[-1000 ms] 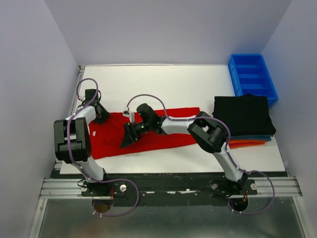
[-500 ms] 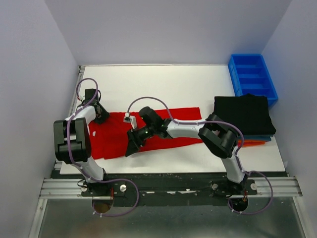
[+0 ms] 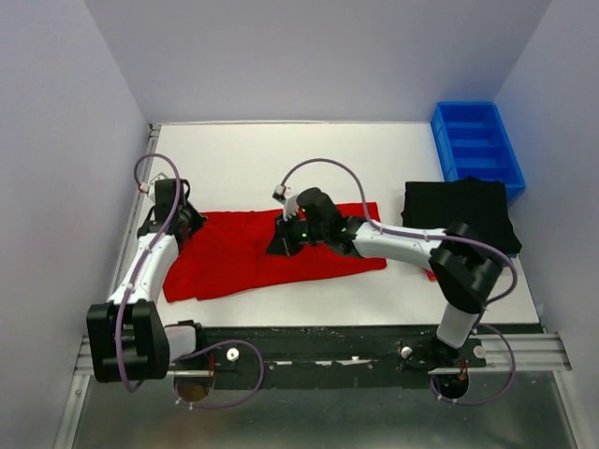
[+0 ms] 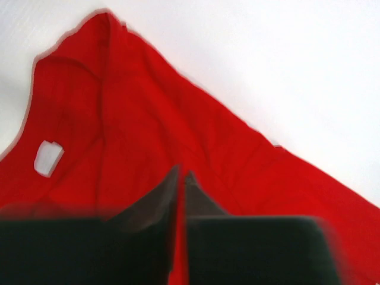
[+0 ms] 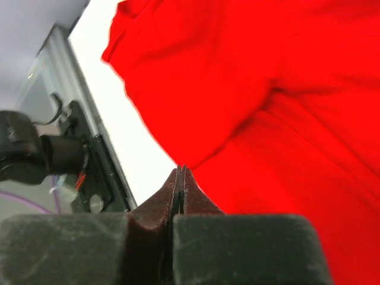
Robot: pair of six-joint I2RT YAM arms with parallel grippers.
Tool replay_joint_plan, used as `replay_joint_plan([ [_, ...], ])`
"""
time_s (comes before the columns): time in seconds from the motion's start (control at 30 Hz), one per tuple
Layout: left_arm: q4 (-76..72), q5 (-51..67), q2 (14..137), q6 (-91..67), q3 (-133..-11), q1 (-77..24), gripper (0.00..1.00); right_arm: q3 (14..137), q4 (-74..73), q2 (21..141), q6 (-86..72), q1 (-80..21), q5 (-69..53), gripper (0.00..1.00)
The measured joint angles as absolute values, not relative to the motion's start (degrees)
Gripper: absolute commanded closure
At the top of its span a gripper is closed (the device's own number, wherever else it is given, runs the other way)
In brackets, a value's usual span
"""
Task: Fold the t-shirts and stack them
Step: Fold the other side of the tshirt into a rectangle, then rotate the tshirt 90 degrees
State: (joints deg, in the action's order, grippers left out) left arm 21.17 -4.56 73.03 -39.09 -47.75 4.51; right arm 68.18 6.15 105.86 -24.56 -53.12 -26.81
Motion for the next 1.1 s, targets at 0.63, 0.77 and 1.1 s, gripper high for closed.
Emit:
replay_joint_plan([
  [0.63,16.3,-7.9,69.8,-49.6,-33.0,3.0,1.00,49.0,-13.3,87.0,-31.7,-40.4,8.1,0.99],
  [0.77,16.3,-7.9,71.7,-49.8,-33.2,3.3,1.00,47.7,-17.8,86.3,-34.8,-39.9,12.8,0.99],
  [1.1,18.2,-9.9,81.1,-50.5,-39.4,3.3,1.00,47.7,-23.3,86.8,-39.7,-38.3,18.5,0.99],
])
